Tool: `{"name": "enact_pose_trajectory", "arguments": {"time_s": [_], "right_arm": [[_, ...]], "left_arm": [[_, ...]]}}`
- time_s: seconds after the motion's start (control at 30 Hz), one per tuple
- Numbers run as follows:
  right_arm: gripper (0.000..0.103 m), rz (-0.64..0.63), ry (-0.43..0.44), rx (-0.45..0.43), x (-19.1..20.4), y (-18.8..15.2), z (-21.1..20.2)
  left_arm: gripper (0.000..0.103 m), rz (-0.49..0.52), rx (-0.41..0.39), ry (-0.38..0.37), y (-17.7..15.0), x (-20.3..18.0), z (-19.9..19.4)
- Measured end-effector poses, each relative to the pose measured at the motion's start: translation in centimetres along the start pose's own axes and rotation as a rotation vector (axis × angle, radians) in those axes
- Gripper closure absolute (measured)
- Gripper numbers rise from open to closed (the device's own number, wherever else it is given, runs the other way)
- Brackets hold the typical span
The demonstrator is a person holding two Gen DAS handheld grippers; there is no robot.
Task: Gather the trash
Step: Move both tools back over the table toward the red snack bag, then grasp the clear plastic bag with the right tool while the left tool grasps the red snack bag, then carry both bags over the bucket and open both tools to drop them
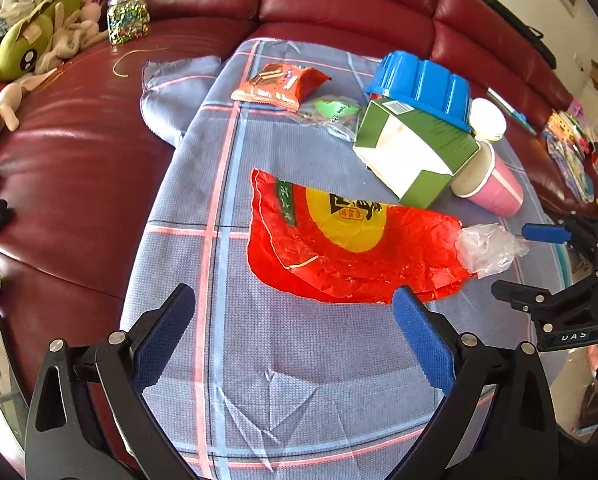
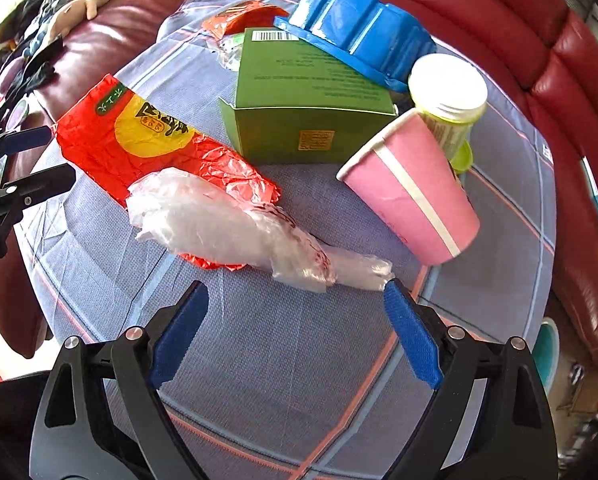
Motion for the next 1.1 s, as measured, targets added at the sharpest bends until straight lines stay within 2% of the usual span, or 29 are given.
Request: {"name": "enact_pose_trajectory", "arguments": {"time_s": [0.1,0.2,0.27,0.3,0.47,0.57,0.63,0.8,0.83,0.9,0.97,1.0,1.1], "right_arm": [[0.035,-0.036,0.014,0.014,0.4,0.8,0.9],[0.041,-0.061,0.024,0.018,0.7,1.4,1.5],[0.058,-0.067,0.036,0.033,0.9,1.6,2.1],[0.075,-0.066,0.049,0.044,0.9,1.5,2.3],[0.079,-0.009,0.086,0.031,0.2,0.9,1.7],[0.079,0.031,0.09,0.014,-0.6,0.4,0.6],[0.079,0.048,0.079,0.004,-1.1,-0.1,-0.1],[0.079,0.083,0.072,-0.002,-2.0,-1.3,-1.0],[0.079,0.09,0.069,-0.004,-2.2,-1.6,-1.1],[0.079,0.108,0.057,-0.01,-2.5,-2.1,-1.3],[0.079,0.128,0.055,-0.015,-2.9,-2.4,-1.4],[0.079,0.136,0.052,-0.019,-3.1,-2.6,-1.6],[0.079,0.162,0.043,-0.039,-3.9,-3.5,-2.5]], "left_arm": [[0.004,-0.004,0.009,-0.014,0.0,0.0,0.9],[0.004,-0.029,0.018,-0.038,0.3,0.2,1.8],[0.004,-0.038,0.022,-0.043,0.6,0.3,2.3],[0.004,-0.039,0.025,-0.047,0.6,0.3,2.5],[0.009,-0.029,0.025,-0.062,0.7,-0.4,3.0],[0.027,-0.016,0.038,-0.079,0.4,-1.1,3.3],[0.044,-0.005,0.046,-0.093,0.1,-1.7,3.4],[0.05,0.043,0.061,-0.1,-1.3,-3.3,3.3],[0.064,0.055,0.061,-0.104,-1.7,-3.6,3.1],[0.085,0.077,0.067,-0.098,-2.2,-4.2,3.1],[0.091,0.102,0.048,-0.086,-2.5,-4.8,2.6],[0.098,0.113,0.039,-0.082,-2.6,-5.1,2.2],[0.1,0.138,0.003,-0.073,-2.3,-6.2,0.8]]}}
Point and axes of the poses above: each gripper's, at about its wrist camera, not at the fingertips, and z roughly the way its jaws point, x to its left, y to its top, the point moved 6 cm from there along z, roughly the way its jaws point, and after that the axes turned 3 degrees about -z, right-handed, at the moved point
